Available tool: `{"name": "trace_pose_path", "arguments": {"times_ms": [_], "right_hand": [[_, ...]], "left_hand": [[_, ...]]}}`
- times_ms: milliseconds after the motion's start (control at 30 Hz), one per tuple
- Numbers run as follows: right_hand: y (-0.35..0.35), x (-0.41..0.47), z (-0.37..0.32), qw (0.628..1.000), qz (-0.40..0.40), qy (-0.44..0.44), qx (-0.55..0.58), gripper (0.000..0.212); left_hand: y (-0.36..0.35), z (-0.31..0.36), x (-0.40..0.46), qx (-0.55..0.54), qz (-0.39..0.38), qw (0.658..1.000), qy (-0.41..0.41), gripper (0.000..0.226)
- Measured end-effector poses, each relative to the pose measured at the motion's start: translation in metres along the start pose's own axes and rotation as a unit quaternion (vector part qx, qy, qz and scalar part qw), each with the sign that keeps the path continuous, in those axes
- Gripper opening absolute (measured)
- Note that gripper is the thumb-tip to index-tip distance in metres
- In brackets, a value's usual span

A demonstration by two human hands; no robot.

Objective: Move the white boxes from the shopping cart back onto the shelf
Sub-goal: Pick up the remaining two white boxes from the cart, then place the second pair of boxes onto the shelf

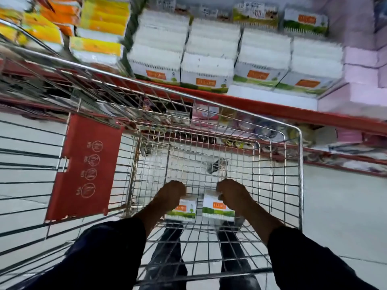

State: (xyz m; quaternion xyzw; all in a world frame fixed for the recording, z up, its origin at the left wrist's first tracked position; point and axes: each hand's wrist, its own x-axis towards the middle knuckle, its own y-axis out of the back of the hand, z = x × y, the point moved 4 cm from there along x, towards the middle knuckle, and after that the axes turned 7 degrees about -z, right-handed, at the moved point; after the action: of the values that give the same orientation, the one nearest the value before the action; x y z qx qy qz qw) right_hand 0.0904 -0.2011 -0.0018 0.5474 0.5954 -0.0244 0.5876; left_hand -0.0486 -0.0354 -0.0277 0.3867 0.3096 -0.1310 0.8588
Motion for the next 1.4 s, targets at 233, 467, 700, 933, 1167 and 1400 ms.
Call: {"name": "trace_pose_path", "arguments": {"times_ms": [233, 467, 700, 933, 1167, 1400], "right_hand": [[0.062, -0.051, -0.021, 0.991, 0.129, 0.008, 0.045, 0.018], [0.182, -0.133, -0.041, 0.939, 0.344, 0.01, 0.028, 0.026], [0.266, -0.212, -0.027, 0.872, 0.487, 0.032, 0.052, 0.019], [0.297, -0.218, 0.021, 0.848, 0.523, 0.005, 0.086, 0.021], [0.303, -0.184, 0.048, 0.864, 0.496, -0.02, 0.079, 0.022], [0.302, -0.153, 0.064, 0.89, 0.451, -0.025, 0.059, 0.027]], "left_hand": [[0.054, 0.041, -0.034, 0.076, 0.044, 0.996, 0.0, 0.046], [0.172, 0.125, -0.099, 0.137, 0.268, 0.953, -0.032, 0.043], [0.256, 0.21, -0.123, 0.13, 0.389, 0.907, -0.097, 0.031], [0.291, 0.271, -0.088, 0.122, 0.432, 0.88, -0.155, 0.03], [0.29, 0.279, -0.038, 0.119, 0.407, 0.896, -0.13, 0.029], [0.282, 0.27, -0.003, 0.143, 0.38, 0.909, -0.097, 0.04]]}}
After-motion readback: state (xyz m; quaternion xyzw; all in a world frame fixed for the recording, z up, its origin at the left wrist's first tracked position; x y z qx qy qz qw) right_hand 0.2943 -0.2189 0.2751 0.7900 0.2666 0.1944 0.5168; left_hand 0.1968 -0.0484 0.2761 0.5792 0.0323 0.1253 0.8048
